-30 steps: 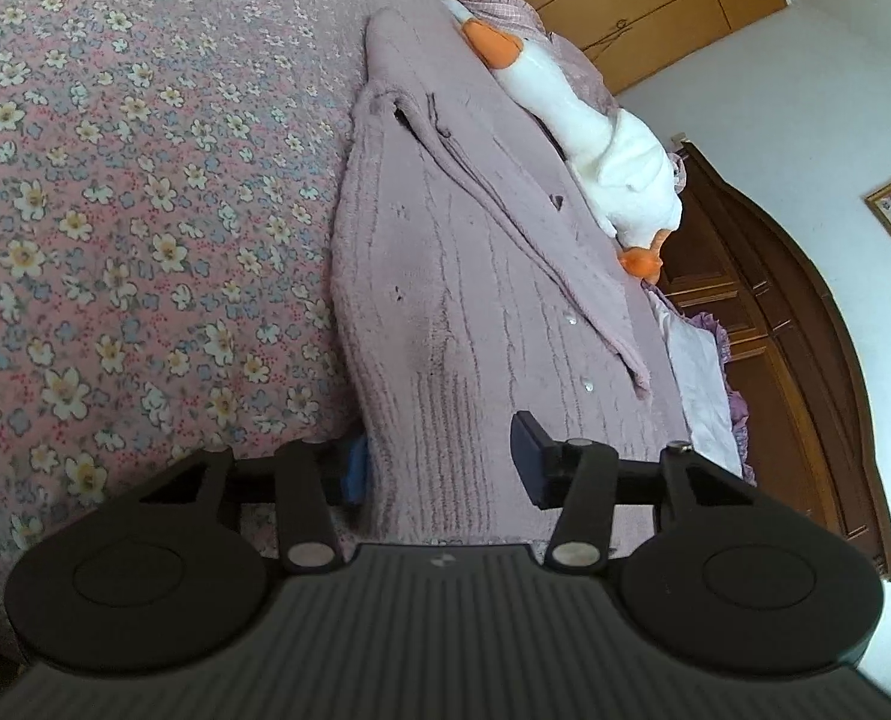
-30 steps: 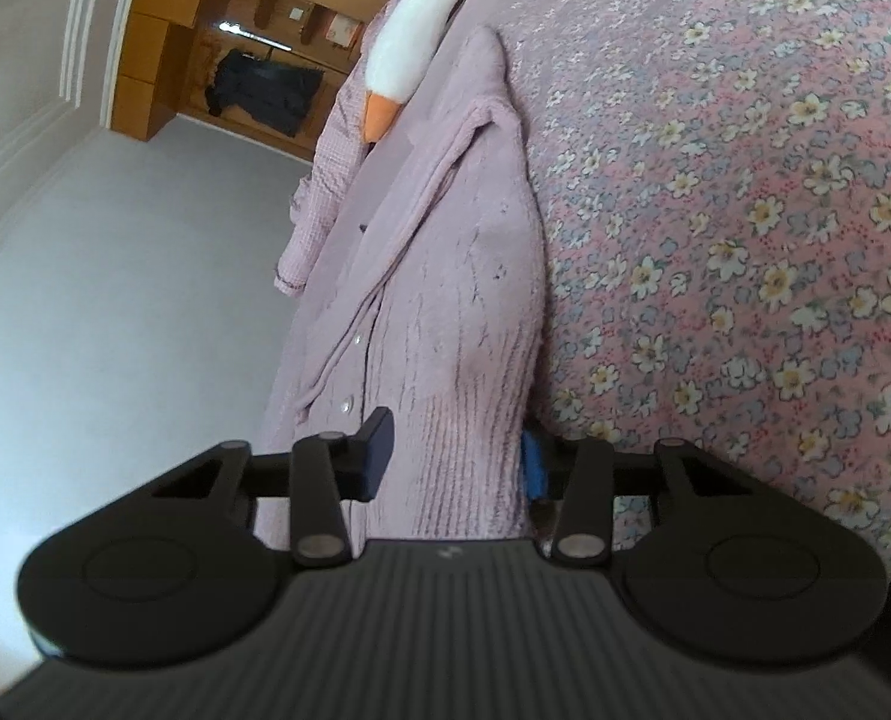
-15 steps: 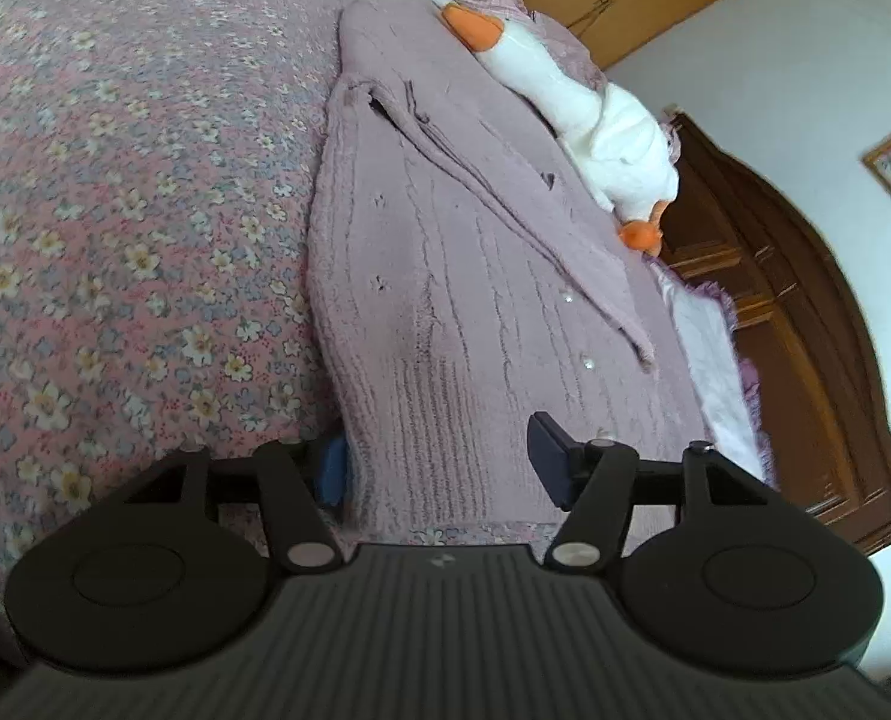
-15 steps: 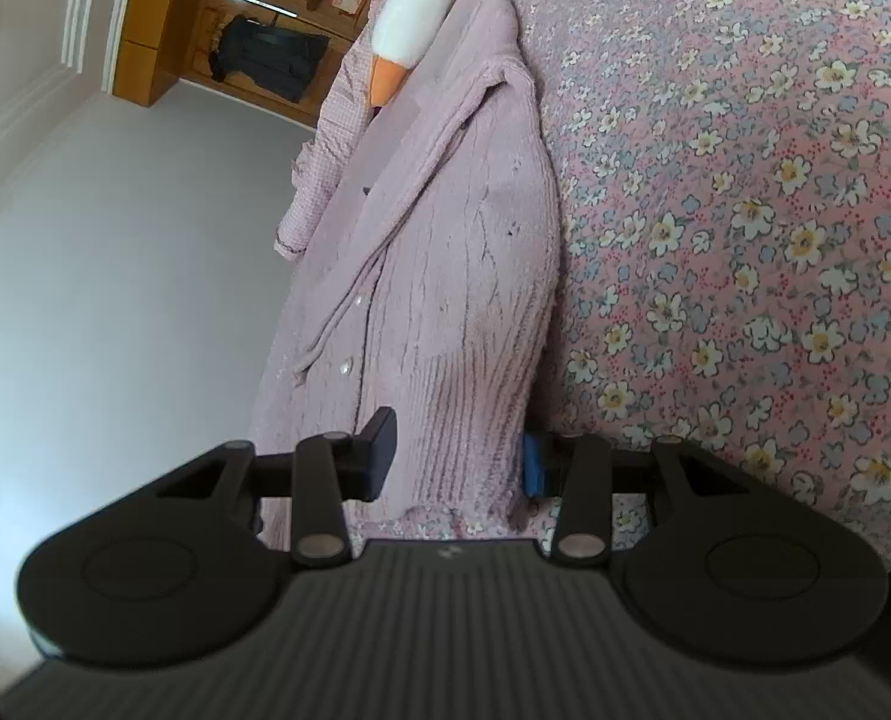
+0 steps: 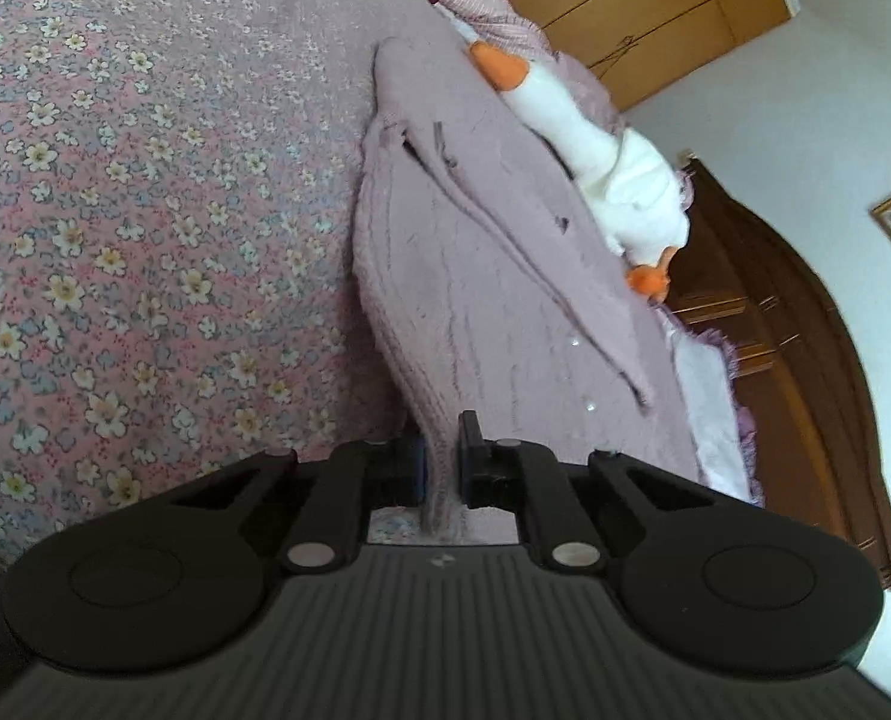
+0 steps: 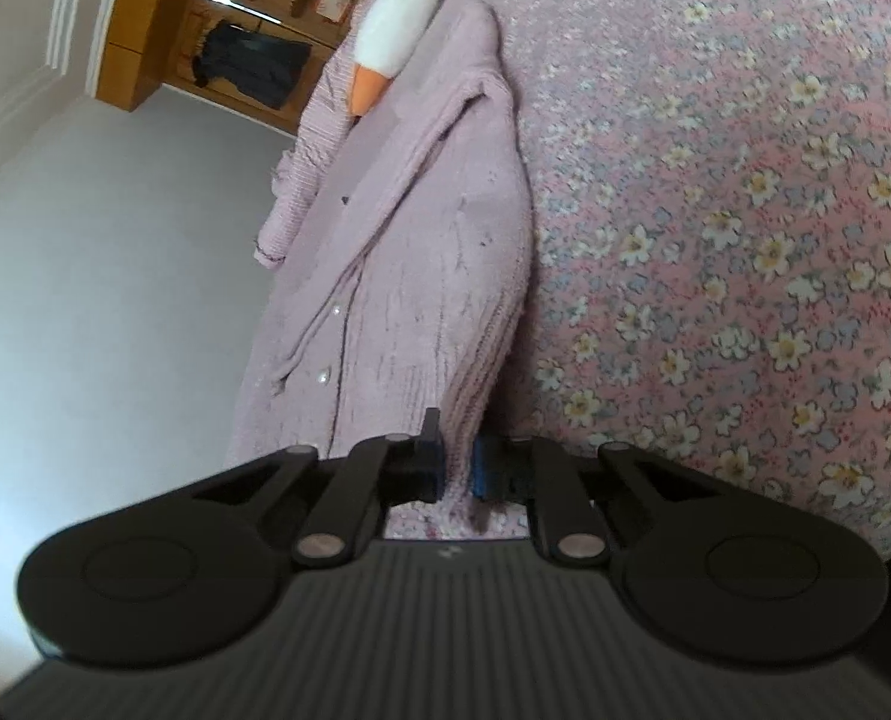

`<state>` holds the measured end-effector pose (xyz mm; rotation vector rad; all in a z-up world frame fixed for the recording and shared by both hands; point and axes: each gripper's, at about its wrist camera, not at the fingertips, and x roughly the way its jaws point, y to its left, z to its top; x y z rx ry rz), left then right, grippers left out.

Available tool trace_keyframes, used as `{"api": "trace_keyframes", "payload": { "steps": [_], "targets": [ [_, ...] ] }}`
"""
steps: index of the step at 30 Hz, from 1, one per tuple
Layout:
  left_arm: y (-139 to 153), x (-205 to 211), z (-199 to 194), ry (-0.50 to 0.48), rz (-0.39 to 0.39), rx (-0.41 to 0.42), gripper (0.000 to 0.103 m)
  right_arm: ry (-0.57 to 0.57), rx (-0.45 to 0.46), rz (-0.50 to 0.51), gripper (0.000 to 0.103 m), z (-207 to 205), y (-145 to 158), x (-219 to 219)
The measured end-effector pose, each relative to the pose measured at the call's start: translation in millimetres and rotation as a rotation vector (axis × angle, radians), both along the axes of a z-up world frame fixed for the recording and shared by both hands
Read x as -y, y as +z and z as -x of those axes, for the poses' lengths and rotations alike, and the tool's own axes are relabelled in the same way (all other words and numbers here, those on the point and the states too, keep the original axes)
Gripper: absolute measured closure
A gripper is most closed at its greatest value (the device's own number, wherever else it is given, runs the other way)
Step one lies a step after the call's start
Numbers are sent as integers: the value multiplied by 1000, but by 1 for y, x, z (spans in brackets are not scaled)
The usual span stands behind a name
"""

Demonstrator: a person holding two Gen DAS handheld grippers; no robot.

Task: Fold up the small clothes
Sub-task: 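Lower both grippers onto the hem and close them on it, then lift the hem with both grippers and fold it toward the collar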

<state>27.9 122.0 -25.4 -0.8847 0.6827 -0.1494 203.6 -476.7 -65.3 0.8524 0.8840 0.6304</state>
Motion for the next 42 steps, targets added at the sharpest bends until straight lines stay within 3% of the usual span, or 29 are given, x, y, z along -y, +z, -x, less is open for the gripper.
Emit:
{"api": "trace_keyframes", "payload": {
  "steps": [7, 12, 26, 32, 42],
  "targets": [
    [10, -5, -8, 19, 78, 56, 92, -11, 82, -86, 92, -7, 16, 1],
    [22, -15, -18, 41, 152, 98, 93, 9, 147, -94, 92, -19, 34, -9],
    [68, -14, -55, 9, 134, 209, 93, 40, 284, -139, 92, -66, 75, -38],
    [76, -12, -71, 7, 148, 233, 92, 59, 320, -205, 92, -90, 78, -45],
    [86, -16, -101, 2, 140, 250, 92, 42, 368, -192, 92, -118, 94, -63]
  ]
}}
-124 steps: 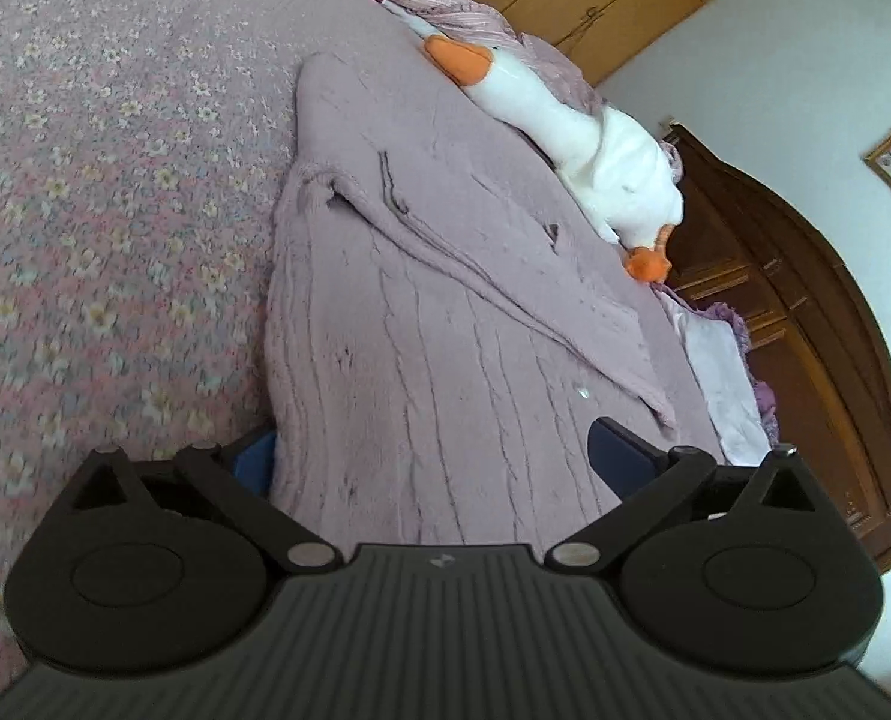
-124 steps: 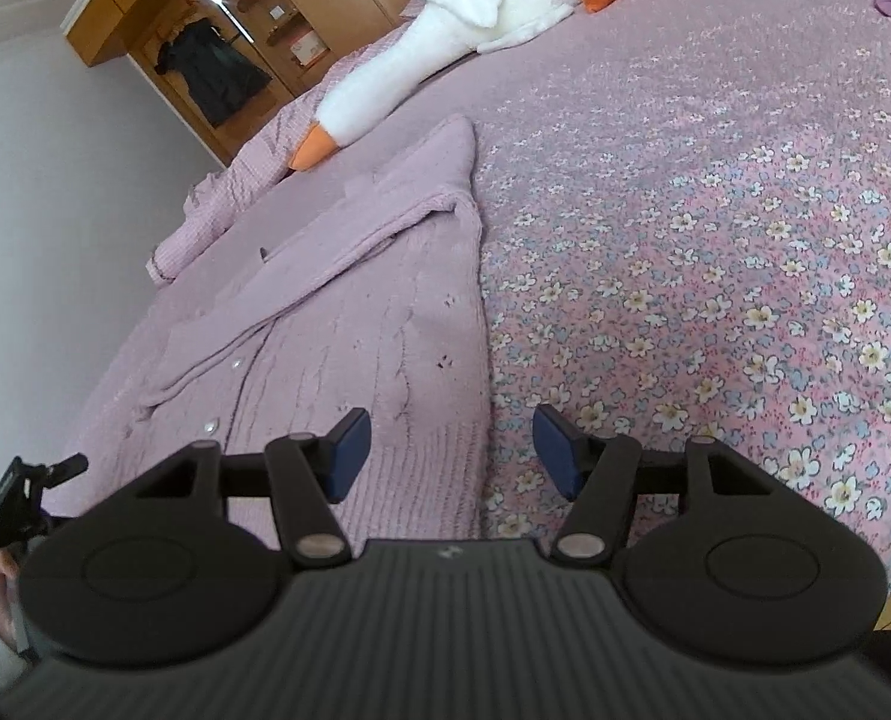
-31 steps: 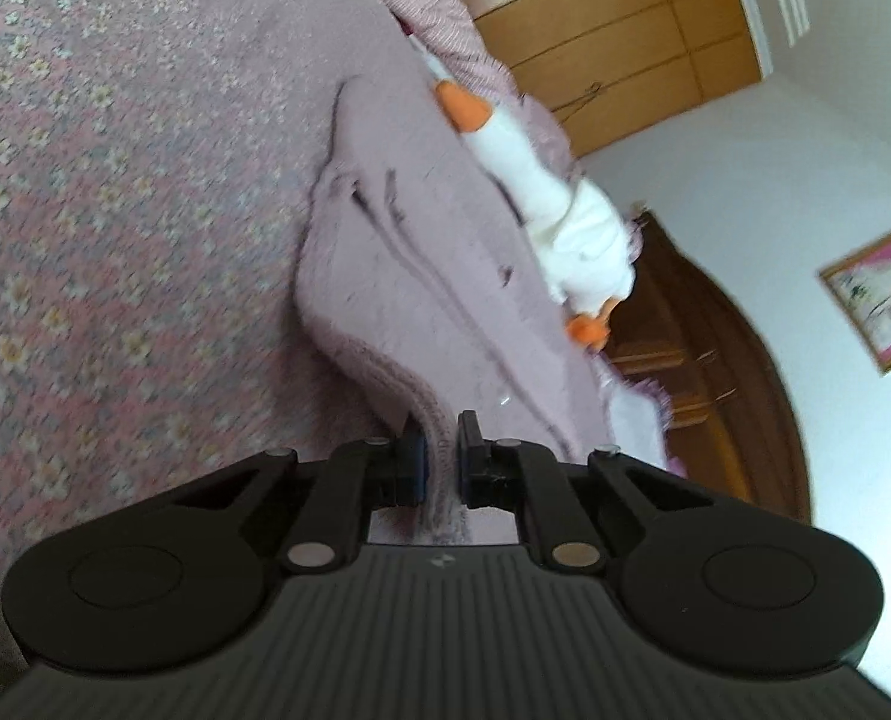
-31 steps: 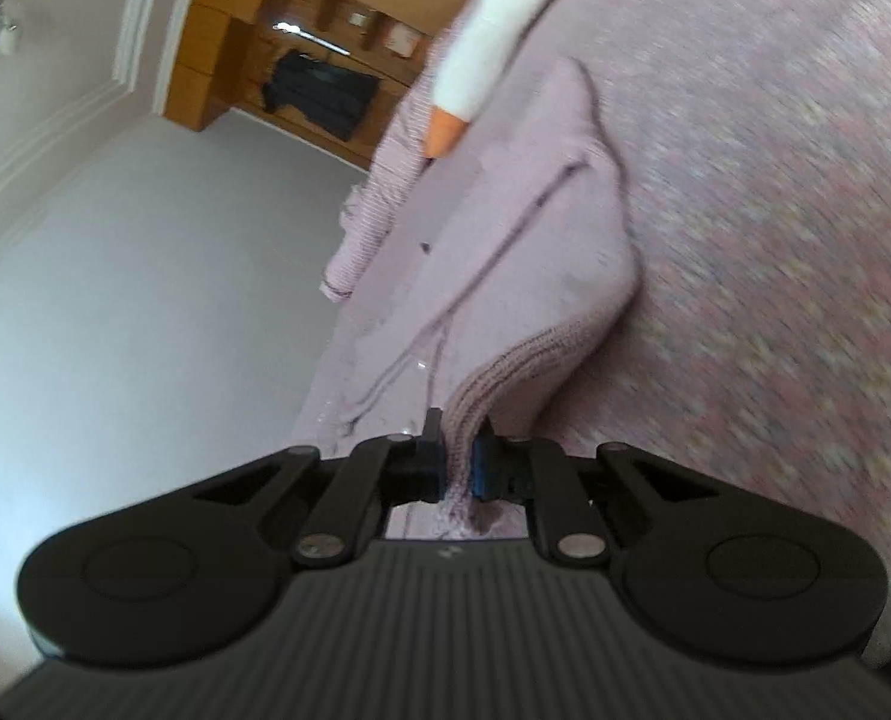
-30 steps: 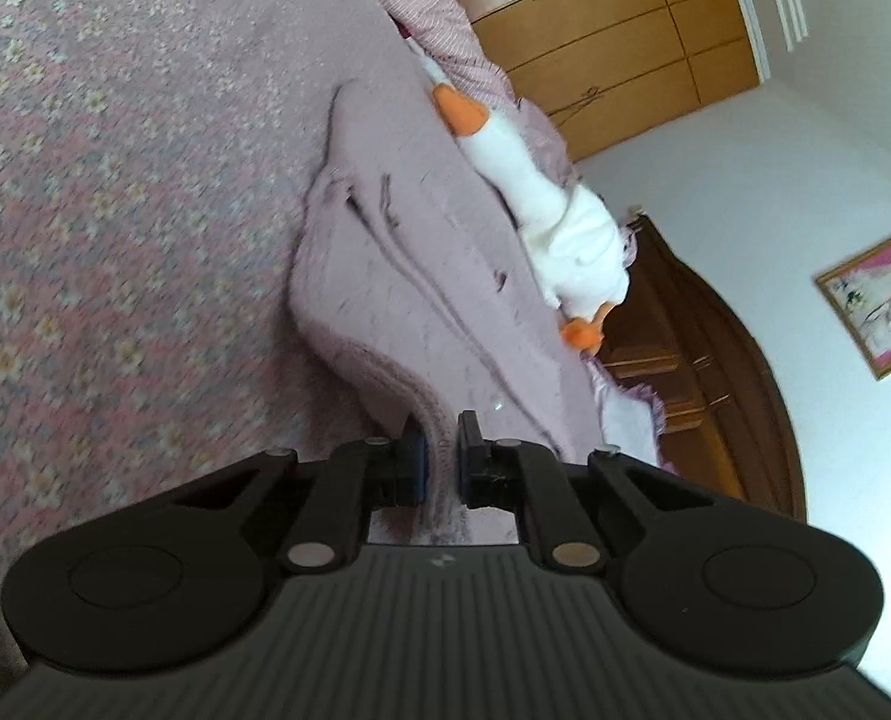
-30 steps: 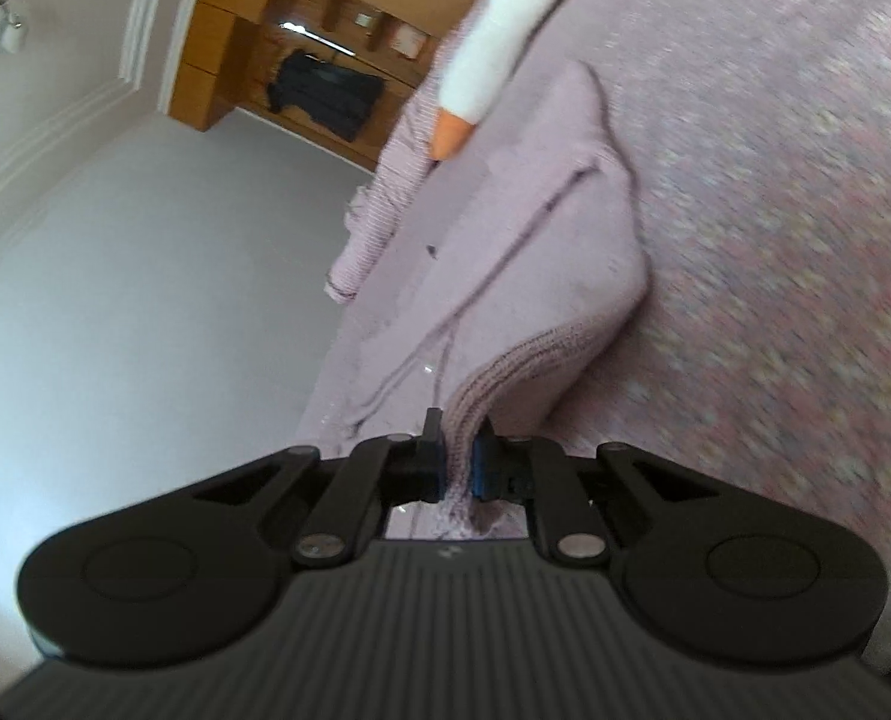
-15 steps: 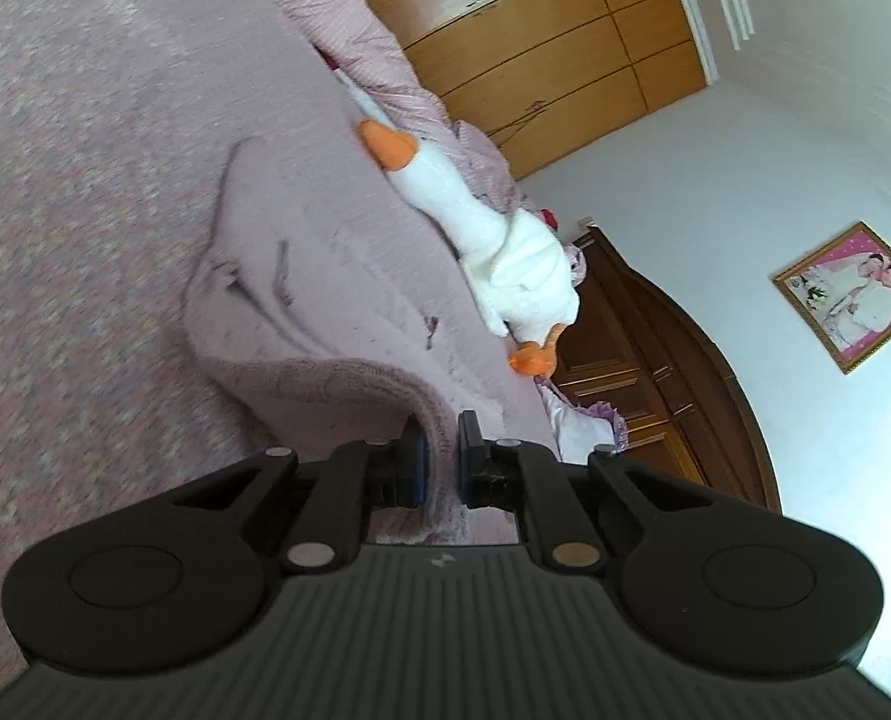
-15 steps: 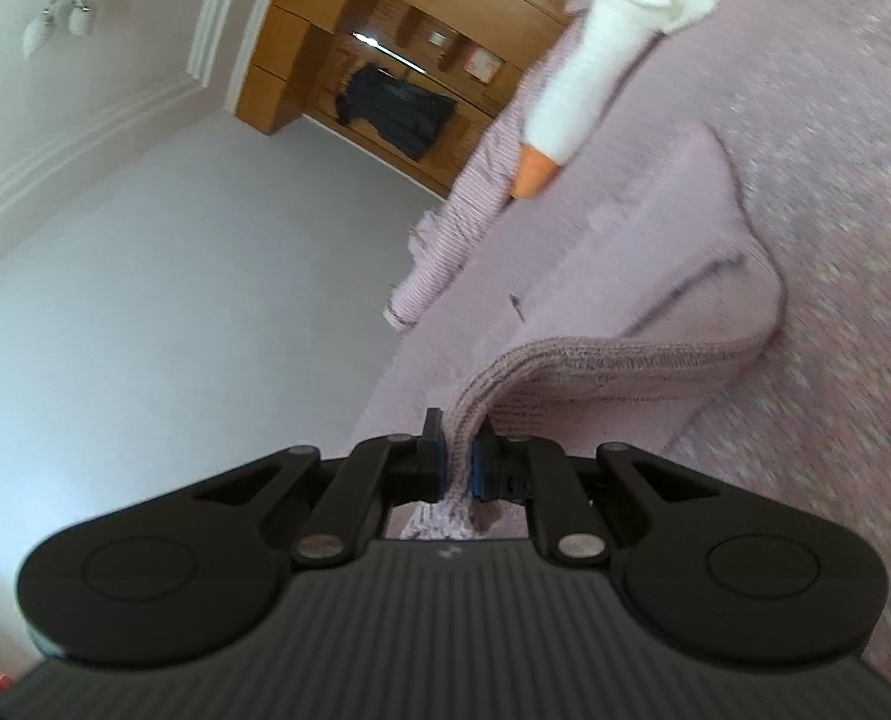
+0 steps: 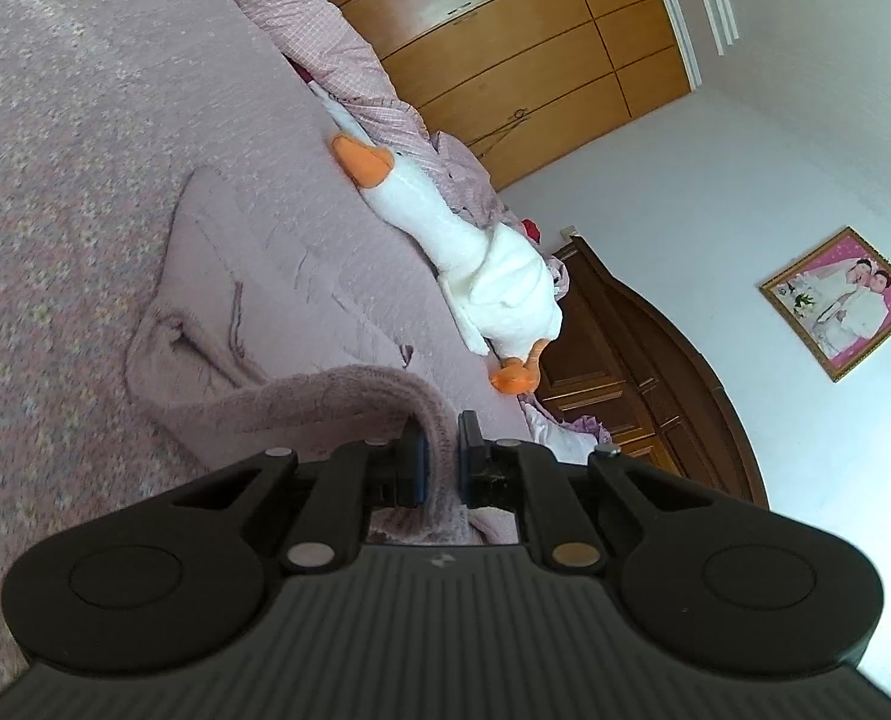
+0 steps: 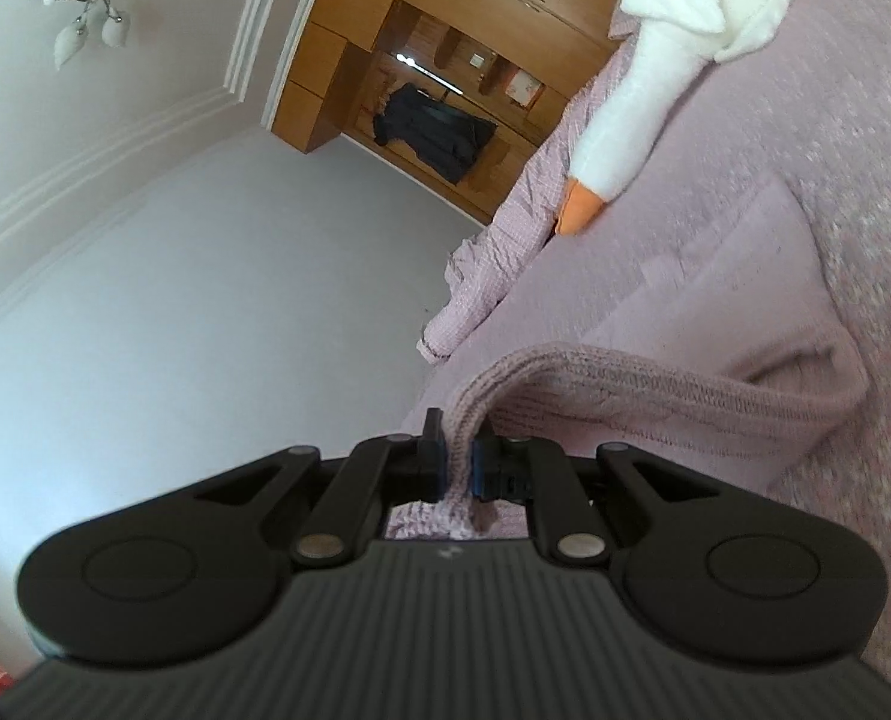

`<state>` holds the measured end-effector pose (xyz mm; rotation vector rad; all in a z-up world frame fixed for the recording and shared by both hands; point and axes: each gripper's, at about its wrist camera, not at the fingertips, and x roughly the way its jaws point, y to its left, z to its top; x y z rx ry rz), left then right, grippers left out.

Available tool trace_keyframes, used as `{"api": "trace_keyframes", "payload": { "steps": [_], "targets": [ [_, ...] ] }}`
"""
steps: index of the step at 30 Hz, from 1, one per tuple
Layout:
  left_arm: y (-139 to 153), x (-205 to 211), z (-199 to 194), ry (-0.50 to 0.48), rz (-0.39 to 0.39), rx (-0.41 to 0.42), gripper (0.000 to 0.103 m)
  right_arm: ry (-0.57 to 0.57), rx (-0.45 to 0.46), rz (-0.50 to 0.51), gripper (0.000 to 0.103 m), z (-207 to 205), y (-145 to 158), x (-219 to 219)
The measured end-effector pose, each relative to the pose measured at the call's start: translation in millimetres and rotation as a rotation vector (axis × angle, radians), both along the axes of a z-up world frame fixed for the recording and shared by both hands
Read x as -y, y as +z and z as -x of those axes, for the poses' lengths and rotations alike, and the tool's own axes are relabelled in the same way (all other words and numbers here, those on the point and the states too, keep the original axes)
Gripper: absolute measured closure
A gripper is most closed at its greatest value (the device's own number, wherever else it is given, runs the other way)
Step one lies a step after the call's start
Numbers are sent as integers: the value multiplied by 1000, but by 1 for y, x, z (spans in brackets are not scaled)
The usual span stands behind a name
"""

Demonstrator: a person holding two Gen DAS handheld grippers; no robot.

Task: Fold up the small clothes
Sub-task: 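Lift the hem with both grippers and fold it toward the collar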

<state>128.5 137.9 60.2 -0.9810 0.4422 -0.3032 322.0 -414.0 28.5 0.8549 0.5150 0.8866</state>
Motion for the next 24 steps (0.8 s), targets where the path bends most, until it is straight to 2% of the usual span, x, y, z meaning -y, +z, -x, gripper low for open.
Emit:
{"api": "trace_keyframes", "payload": {
  "steps": [11, 17, 21, 24],
  "targets": [
    [20, -4, -60, -2, -51, 49, 92, -25, 75, 7, 92, -54, 15, -10],
    [27, -8, -105, 42, -70, 87, 92, -55, 119, 34, 92, -99, 19, -13],
    [27, -19, -138, 90, -95, 114, 92, -110, 118, 8, 92, -130, 13, -9],
    [17, -31, -160, 121, -91, 109, 92, -156, 98, 28, 92, -152, 6, -7]
  ]
}}
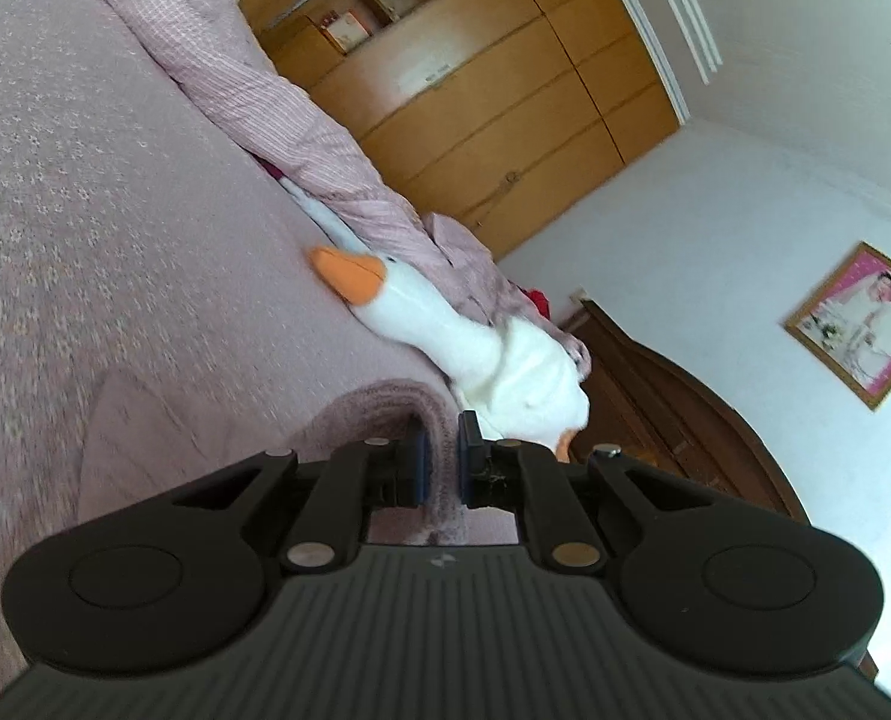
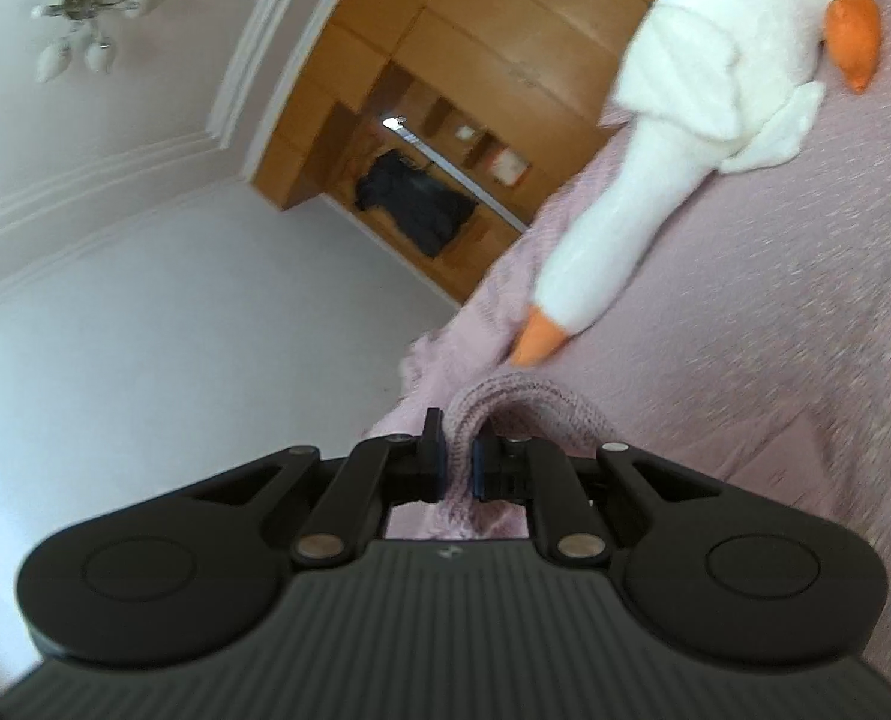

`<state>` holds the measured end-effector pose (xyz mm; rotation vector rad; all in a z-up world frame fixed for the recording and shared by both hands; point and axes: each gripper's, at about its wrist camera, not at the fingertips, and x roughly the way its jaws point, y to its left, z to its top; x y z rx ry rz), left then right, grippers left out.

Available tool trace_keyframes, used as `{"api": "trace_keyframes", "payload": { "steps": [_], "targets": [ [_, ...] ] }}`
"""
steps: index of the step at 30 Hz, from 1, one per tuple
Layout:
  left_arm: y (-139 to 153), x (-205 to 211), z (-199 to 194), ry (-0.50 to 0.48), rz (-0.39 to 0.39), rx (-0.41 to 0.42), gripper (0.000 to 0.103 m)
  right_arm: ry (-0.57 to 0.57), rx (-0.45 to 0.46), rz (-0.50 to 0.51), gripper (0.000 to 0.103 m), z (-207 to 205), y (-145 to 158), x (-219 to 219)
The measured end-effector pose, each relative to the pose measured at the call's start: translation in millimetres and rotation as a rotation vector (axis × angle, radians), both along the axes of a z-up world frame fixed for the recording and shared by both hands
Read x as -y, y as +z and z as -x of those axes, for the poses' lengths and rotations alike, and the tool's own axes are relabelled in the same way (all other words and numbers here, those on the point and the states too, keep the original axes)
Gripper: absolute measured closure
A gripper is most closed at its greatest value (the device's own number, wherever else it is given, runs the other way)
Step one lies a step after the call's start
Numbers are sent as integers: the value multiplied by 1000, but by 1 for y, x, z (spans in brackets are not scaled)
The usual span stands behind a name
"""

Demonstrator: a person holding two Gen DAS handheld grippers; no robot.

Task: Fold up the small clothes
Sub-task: 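Lift the hem with both grippers and fold it toward the collar, then open both grippers to release the folded hem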

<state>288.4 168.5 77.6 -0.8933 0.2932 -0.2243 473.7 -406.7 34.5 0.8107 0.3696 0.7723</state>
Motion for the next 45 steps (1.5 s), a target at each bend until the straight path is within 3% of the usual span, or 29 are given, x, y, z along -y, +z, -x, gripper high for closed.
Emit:
{"api": "trace_keyframes", "payload": {
  "steps": [13, 18, 19, 20, 21, 22, 23, 26, 28, 31, 32, 33, 34, 36, 41, 45],
  "targets": [
    [-69, -19, -43, 46, -26, -116, 92, -46, -98, 97, 92, -19, -47, -7],
    [-84, -22, -52, 50, -52, -196, 87, -81, -213, 161, 86, -20, -65, -6],
    [-84, -23, -51, 47, -47, -210, 72, -70, -236, 154, 72, -18, -68, -5],
    [-84, -25, -47, 47, -43, -214, 43, -62, -243, 157, 57, -12, -68, -3],
    [-80, -25, -40, 50, -55, -200, 31, -68, -229, 161, 32, -5, -66, -2],
    [-76, -24, -32, 54, -73, -178, 16, -86, -195, 156, 25, 5, -62, -1],
    [-71, -22, -23, 62, -106, -154, 12, -98, -174, 149, 25, 12, -59, 1],
    [-57, -12, -3, 56, -193, -141, 12, -107, -161, 139, 25, 31, -48, -2],
    [-48, 1, 6, 53, -264, -153, 12, -138, -118, 190, 25, 46, -41, -9],
    [-37, 32, 17, 41, -462, -158, 13, -188, -24, 417, 27, 66, -27, -36],
    [-34, 45, 17, 35, -542, -159, 17, -197, -8, 498, 27, 69, -24, -46],
    [-33, 58, 17, 30, -602, -171, 22, -203, -7, 573, 37, 71, -23, -56],
    [-32, 68, 14, 21, -643, -190, 33, -198, -5, 635, 56, 73, -22, -67],
    [-37, 83, 3, -24, -665, -236, 45, -166, 15, 724, 77, 76, -26, -85],
    [-61, 97, -38, -66, -666, -368, 50, -133, 1, 807, 79, 61, -39, -111],
    [-70, 91, -70, -45, -668, -388, 50, -133, 14, 834, 82, 42, -42, -117]
  ]
}}
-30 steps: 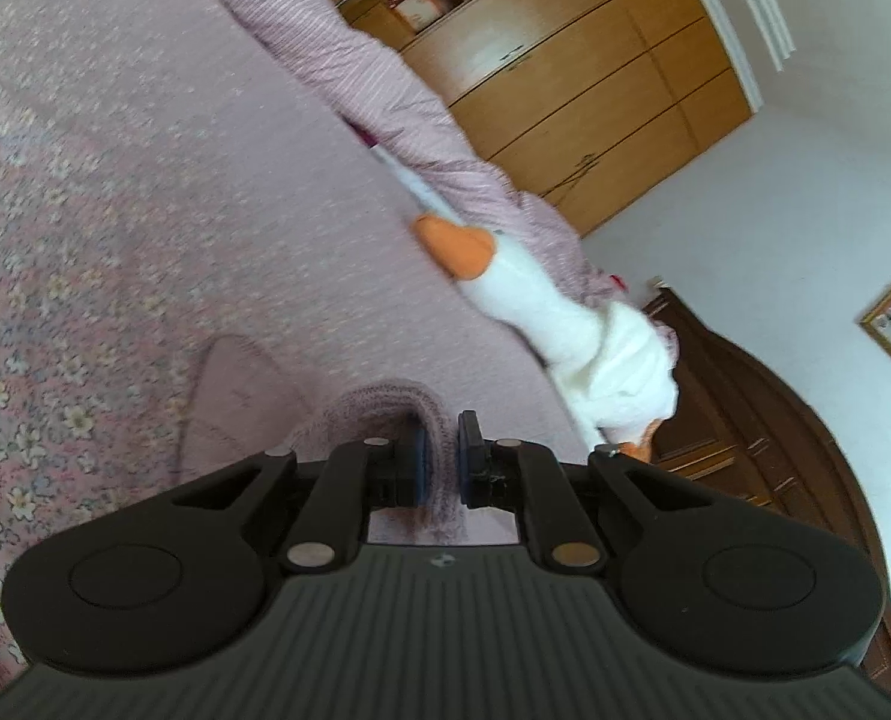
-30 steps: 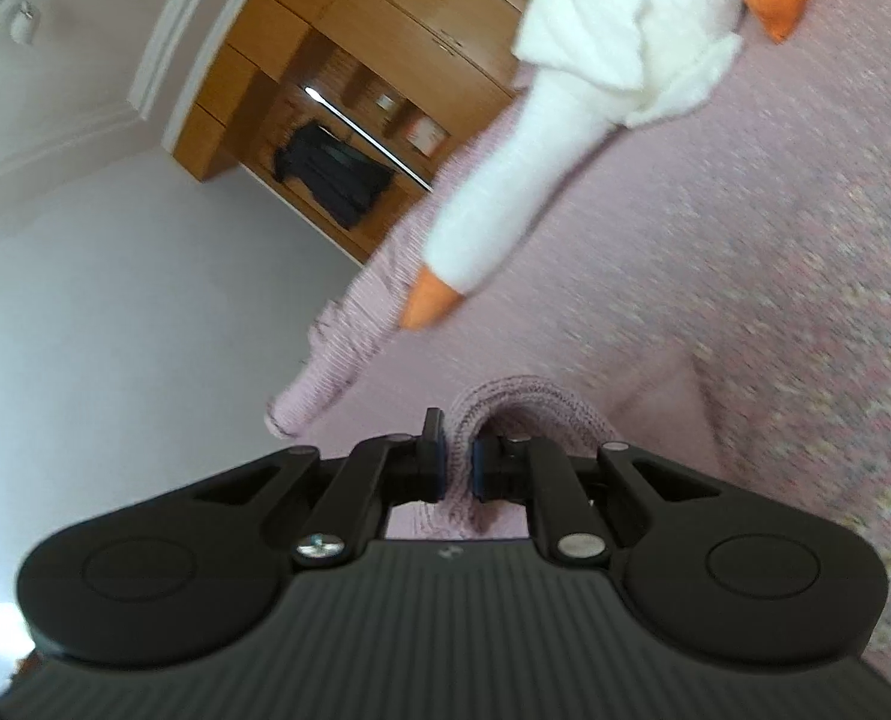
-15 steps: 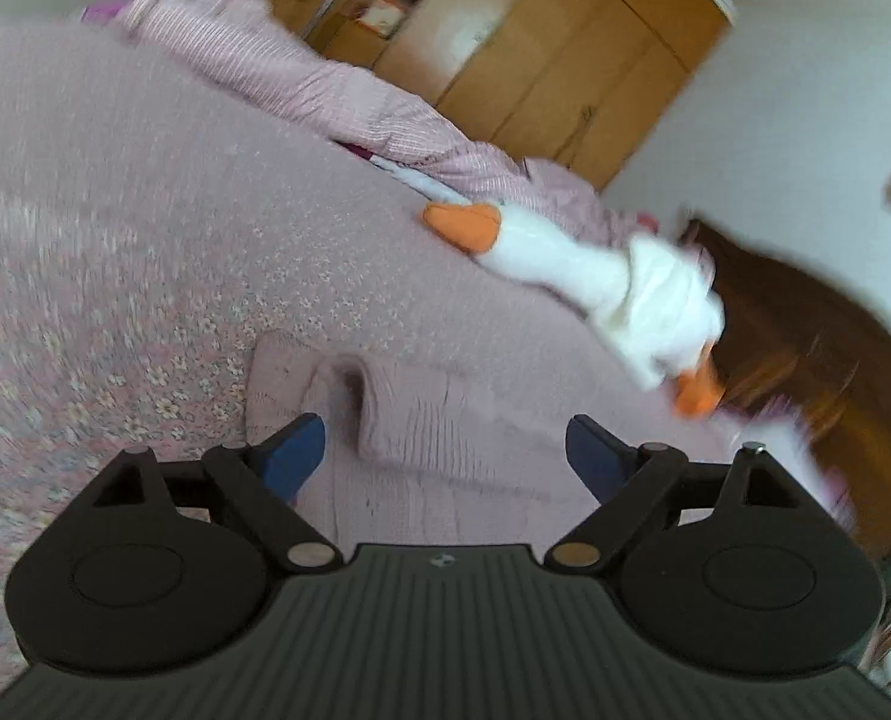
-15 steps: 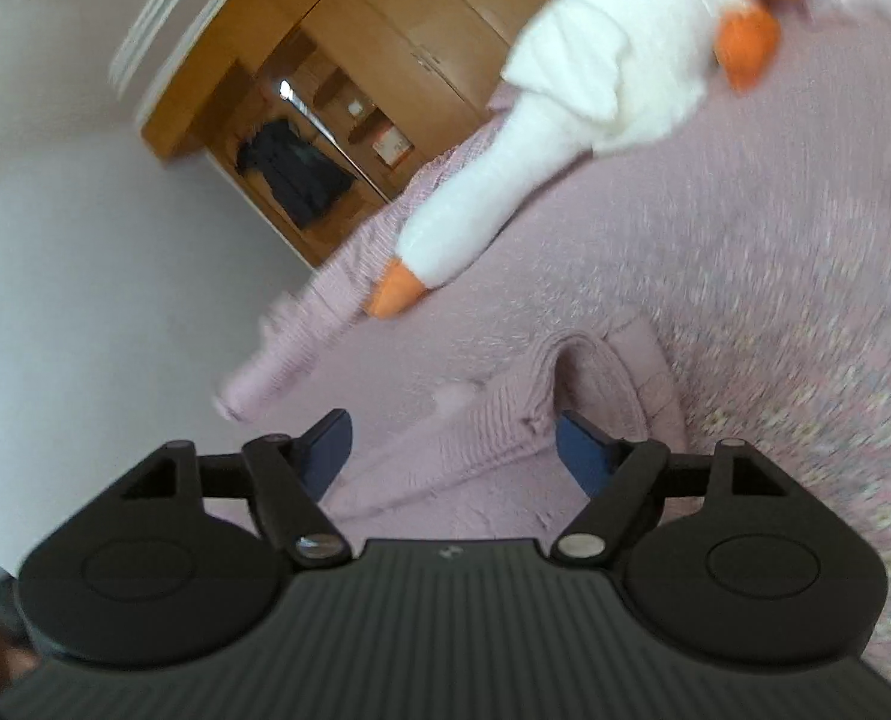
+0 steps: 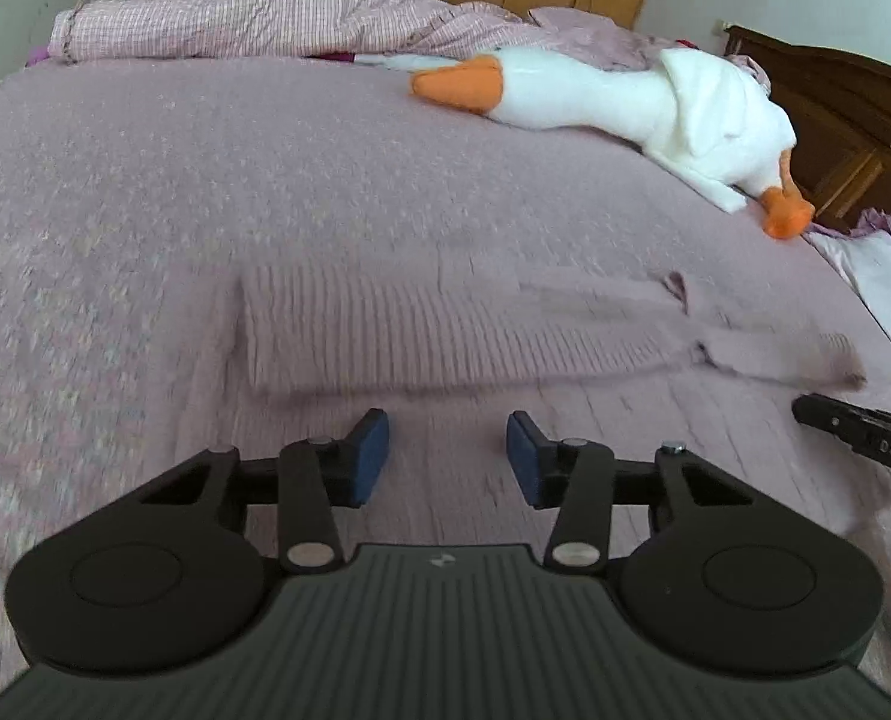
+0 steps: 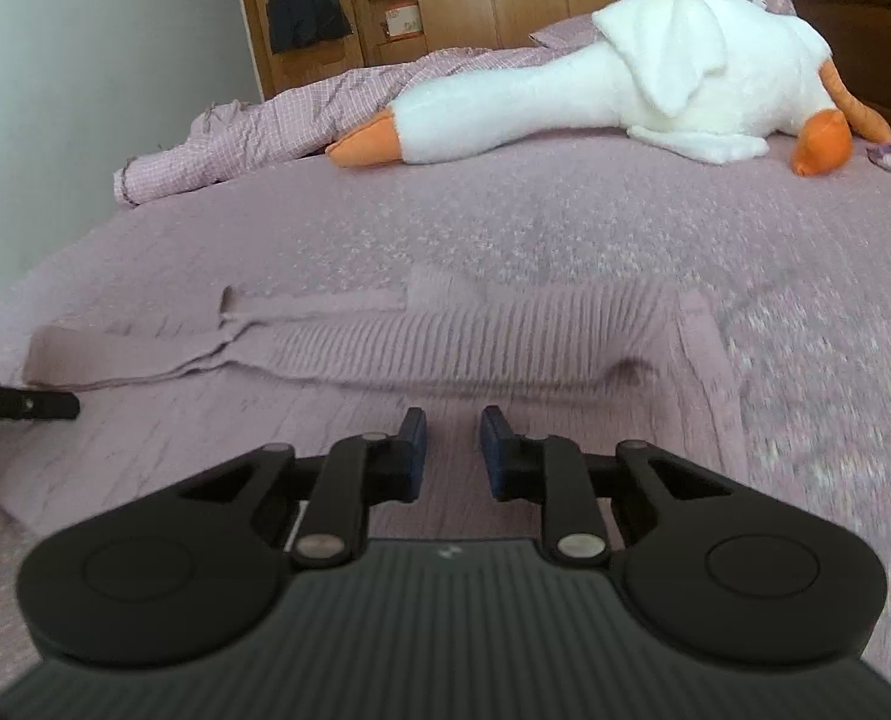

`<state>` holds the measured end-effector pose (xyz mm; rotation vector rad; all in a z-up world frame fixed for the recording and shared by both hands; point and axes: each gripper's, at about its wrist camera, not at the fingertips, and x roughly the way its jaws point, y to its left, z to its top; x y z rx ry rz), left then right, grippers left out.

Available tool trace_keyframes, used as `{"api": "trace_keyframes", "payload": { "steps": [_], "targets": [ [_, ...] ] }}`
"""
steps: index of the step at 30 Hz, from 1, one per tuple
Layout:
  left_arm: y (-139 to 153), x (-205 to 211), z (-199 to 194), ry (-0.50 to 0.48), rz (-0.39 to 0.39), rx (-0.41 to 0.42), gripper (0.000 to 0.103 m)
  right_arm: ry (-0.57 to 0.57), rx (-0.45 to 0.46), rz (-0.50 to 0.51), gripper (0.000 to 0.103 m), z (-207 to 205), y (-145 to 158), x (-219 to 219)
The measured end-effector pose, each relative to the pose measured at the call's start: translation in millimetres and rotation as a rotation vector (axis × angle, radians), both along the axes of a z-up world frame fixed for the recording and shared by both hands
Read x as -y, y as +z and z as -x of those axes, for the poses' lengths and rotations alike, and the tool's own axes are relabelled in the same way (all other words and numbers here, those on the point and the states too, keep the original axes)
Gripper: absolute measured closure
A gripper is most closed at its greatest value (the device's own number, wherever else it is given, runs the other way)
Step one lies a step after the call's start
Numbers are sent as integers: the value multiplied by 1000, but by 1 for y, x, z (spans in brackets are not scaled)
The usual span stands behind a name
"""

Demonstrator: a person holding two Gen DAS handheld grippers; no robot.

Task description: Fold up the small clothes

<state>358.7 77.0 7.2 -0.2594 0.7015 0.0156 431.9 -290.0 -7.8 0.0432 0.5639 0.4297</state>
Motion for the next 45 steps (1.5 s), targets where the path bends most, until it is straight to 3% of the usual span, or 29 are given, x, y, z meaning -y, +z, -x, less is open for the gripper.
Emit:
{"api": "trace_keyframes", "payload": {
  "steps": [6, 11, 15, 18, 27, 30, 33, 39, 42, 45],
  "targets": [
    [11, -13, -53, 31, -33, 35, 50, -58, 32, 28, 80, -54, 10, -7],
    [32, -17, -63, 59, -61, 101, 50, -127, 35, -52, 79, -68, 18, 6],
    [39, -15, -44, 30, -103, 108, 49, -120, 44, -57, 78, -42, 18, 20],
    [40, -12, -24, 22, -144, 90, 40, -106, 34, -56, 70, -18, 14, 36],
    [34, -5, 63, 21, -150, 81, 31, -140, -17, -82, 69, 29, 11, 75],
    [31, -1, 84, 23, -143, 99, 22, -139, -16, -106, 68, 41, 10, 85],
    [26, 2, 98, 11, -128, 112, 22, -149, -37, -133, 56, 44, 6, 94],
    [16, 9, 98, 13, -103, 97, 22, -160, -94, -212, 55, 31, -1, 116],
    [13, 10, 99, 20, -94, 111, 22, -170, -134, -293, 43, 18, -7, 130],
    [12, 10, 99, 21, -101, 102, 22, -165, -206, -404, 43, 0, -18, 146]
  ]
}}
